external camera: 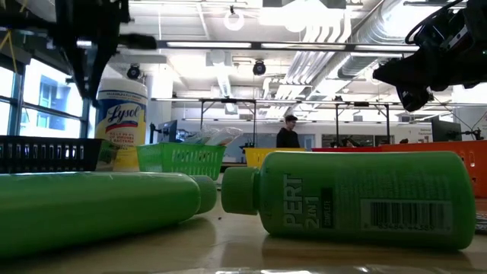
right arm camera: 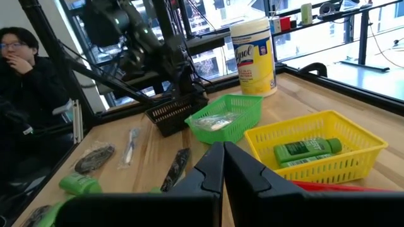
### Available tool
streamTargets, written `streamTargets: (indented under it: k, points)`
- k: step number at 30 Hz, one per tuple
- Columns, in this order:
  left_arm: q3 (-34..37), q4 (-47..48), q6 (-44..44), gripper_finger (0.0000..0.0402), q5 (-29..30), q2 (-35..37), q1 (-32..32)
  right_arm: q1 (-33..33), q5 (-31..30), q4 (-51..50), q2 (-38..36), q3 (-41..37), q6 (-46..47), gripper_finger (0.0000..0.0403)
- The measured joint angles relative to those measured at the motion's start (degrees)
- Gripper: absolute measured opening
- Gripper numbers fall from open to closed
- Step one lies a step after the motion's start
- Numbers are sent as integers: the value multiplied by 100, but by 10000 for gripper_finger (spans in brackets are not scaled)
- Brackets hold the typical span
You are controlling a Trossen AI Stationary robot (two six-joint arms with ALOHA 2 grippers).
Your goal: Pick & Place Travel size toiletries
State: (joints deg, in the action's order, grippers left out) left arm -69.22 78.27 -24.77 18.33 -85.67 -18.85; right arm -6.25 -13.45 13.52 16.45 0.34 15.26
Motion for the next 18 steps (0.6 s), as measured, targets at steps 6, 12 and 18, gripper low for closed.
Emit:
streamTargets:
  k: [6, 12, 18]
  points:
    - [490, -326, -136, 15, -86, -175, -2, 1, 6, 0, 0, 0, 18, 4]
    - [693, -563, -377, 15, -302, -408, -4, 0, 6, 10, 0, 0, 18, 4]
    - [705, -925, -718, 15, -462, -650, -7, 0, 6, 22, 0, 0, 18, 4]
